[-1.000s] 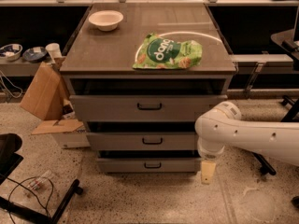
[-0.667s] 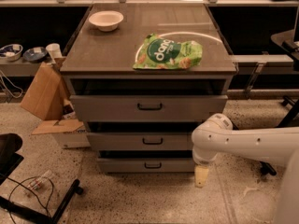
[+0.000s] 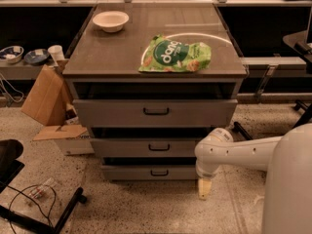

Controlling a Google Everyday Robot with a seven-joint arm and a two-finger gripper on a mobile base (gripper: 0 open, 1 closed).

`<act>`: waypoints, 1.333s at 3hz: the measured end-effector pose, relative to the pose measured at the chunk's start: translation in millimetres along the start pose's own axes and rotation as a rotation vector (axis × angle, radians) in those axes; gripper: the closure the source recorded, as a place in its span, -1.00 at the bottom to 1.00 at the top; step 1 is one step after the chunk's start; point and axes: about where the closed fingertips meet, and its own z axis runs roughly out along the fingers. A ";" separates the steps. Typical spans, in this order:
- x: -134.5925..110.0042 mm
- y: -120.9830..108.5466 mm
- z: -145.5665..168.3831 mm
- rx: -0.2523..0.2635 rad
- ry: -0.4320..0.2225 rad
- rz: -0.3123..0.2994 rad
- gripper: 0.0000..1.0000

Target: Open bottom drawer

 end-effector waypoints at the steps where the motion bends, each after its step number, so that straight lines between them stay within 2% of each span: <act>1: -3.3 5.5 29.1 -0.018 -0.046 0.003 -1.00; 2: -11.2 4.7 96.2 -0.048 -0.094 0.000 -1.00; 3: -20.0 -11.7 130.5 -0.035 -0.134 -0.022 -1.00; 4: -26.2 -28.6 164.3 -0.053 -0.120 -0.026 -1.00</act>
Offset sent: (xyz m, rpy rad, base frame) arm 0.0152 0.0129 -0.1477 0.1382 0.0471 0.0108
